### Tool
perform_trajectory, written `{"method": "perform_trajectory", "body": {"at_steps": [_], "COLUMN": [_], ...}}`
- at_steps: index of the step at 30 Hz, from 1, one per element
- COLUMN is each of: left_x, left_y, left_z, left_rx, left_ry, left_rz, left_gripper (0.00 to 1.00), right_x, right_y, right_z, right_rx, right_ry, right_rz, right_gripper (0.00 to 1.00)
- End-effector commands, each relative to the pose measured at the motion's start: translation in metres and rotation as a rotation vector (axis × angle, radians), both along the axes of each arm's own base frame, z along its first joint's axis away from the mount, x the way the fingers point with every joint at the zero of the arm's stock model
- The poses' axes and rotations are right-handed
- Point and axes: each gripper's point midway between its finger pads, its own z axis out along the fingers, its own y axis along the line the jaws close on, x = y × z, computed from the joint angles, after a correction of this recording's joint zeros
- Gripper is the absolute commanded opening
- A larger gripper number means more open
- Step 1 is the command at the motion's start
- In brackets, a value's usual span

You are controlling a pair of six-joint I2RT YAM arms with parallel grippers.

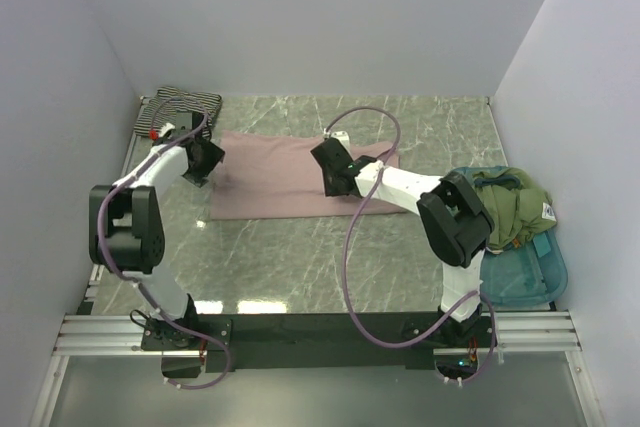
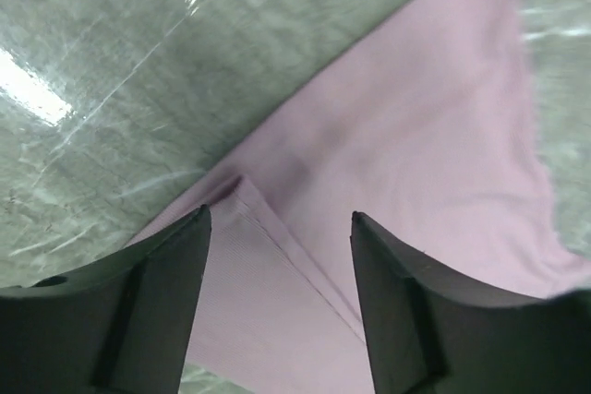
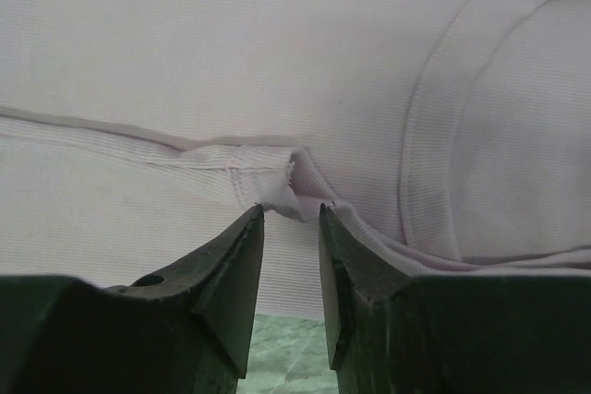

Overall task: Fold and stack the tank tops
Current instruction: Fold the tank top

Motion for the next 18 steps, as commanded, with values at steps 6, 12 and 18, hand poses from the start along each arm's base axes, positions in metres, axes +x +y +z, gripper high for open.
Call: {"method": "perform_trajectory", "body": {"at_steps": [6, 12, 18], "left_x": [-0.020, -0.041, -0.006], "left_y": [0.014, -0.005, -0.021], "left_z": [0.065, 0.042, 0.048], "left_rx": [0.071, -0.022, -0.071], "left_ry": [-0.122, -0.115, -0.182], "left_rz": [-0.004, -0.058, -0.144], "left_gripper": [0.71, 0.60, 0.56], "right_x": [0.009, 0.007, 0.019], "right_y": [-0.020, 0.008, 0.022], "right_z": [0.074, 0.067, 0.040], "right_rx": [0.107, 0.191, 0.228], "right_ry": [-0.155, -0.088, 0.004], "right_rz": [-0.120, -0.037, -0.002], "right_gripper": [0.41, 0.39, 0.37]}}
